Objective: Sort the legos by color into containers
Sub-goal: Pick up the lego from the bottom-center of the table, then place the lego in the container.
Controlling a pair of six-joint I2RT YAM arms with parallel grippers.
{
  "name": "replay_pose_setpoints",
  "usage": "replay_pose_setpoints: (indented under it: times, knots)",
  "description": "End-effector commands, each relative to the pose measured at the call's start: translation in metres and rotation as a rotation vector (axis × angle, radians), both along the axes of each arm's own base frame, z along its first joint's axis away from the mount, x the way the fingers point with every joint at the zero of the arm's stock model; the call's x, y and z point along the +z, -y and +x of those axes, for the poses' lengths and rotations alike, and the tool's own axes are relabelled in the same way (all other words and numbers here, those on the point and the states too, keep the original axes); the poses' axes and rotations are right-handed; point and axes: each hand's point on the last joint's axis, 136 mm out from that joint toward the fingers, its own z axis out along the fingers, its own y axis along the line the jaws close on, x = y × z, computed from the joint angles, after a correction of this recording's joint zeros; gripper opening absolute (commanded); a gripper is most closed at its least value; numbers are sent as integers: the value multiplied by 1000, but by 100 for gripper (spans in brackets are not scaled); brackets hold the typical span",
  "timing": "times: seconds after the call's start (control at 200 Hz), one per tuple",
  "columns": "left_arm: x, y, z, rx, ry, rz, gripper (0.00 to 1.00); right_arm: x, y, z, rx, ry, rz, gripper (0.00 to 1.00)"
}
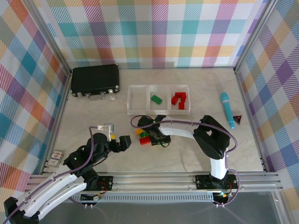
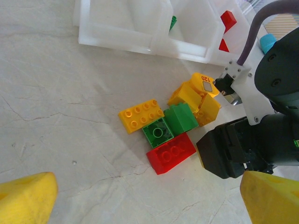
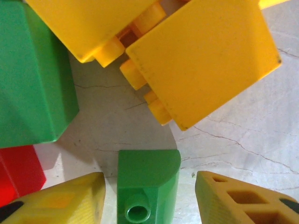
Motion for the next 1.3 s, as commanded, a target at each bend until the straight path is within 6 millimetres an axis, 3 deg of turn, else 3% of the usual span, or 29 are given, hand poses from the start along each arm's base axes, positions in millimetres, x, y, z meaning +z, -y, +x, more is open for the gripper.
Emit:
replay_pose_setpoints:
  times: [0.0,0.2,0.37,0.505,0.655,0.845,0.99,1.135,1.295]
  knots:
    - [-8,0,-4,-5,-22,12,100,-10,10,-4,-25,-22,-16,50]
    - [-8,-1,-3,0,-22,12,100,-16,15,-5,-33,-36,-17,40]
    - [-9,-2,-4,1,-26,15,100,-3,14,-2,-25,-12,0,30]
    - [-9,-3,-4,5,-22,13,100,19,17,3,-9,28,-1,27]
    - [-6,-4,-3,10,-11,16,100,65,15,21,36,118,25,26]
    - [-3,-1,0,10,0,-4,100,117,7,71,98,217,103,27]
    - [-7,-5,3,46,-22,14,100,141,0,122,117,263,177,27]
    - [-11,-2,4,47,-48,22,100,142,-18,178,163,289,218,25]
    - [-7,-6,2,55,-41,26,100,128,-29,218,190,273,194,25]
